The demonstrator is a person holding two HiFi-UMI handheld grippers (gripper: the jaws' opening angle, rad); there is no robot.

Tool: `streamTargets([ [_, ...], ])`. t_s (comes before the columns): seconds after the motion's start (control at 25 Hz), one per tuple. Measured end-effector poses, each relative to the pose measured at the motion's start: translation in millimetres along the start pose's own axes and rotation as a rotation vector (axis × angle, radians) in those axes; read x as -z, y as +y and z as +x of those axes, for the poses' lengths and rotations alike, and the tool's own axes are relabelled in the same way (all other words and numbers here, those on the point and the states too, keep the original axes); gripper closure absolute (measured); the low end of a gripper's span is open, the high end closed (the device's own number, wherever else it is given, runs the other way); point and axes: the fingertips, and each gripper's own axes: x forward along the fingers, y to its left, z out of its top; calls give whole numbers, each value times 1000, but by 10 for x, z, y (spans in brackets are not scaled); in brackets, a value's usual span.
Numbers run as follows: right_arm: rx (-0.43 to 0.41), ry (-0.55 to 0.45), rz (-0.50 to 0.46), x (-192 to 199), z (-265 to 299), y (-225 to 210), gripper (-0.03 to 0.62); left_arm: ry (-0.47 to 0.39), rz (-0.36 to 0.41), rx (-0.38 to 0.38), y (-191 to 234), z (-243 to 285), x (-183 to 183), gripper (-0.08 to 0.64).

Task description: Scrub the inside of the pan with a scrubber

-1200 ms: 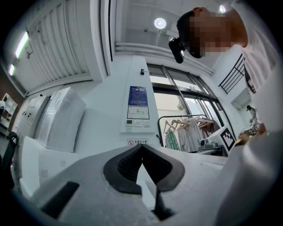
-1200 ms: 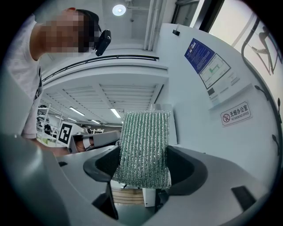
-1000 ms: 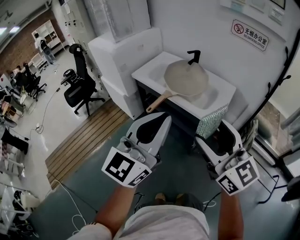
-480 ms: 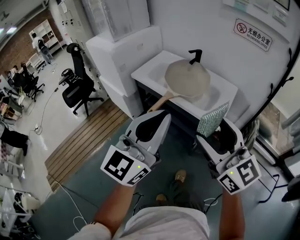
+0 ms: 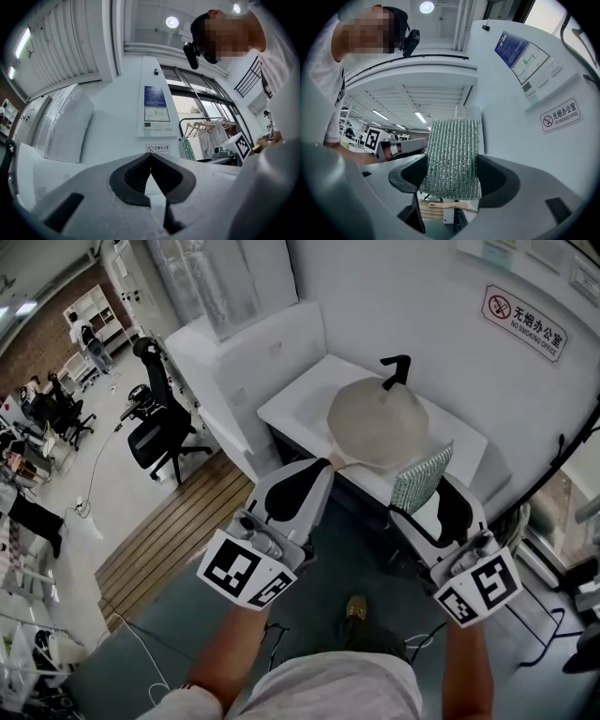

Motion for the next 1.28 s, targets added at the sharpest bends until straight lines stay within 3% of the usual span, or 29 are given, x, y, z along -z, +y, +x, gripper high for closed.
streamTargets([
  [0.6, -33, 37, -12, 100, 793, -1291, 253, 22, 30, -73, 711, 1078, 370, 545],
  [0.92, -24, 75, -37, 119, 1145, -1543, 253, 42, 38, -83, 1017, 1340, 492, 545],
  [1.28, 18, 117, -48, 231, 1579, -1660, 253, 64, 36, -26, 1401, 1565, 706, 545],
])
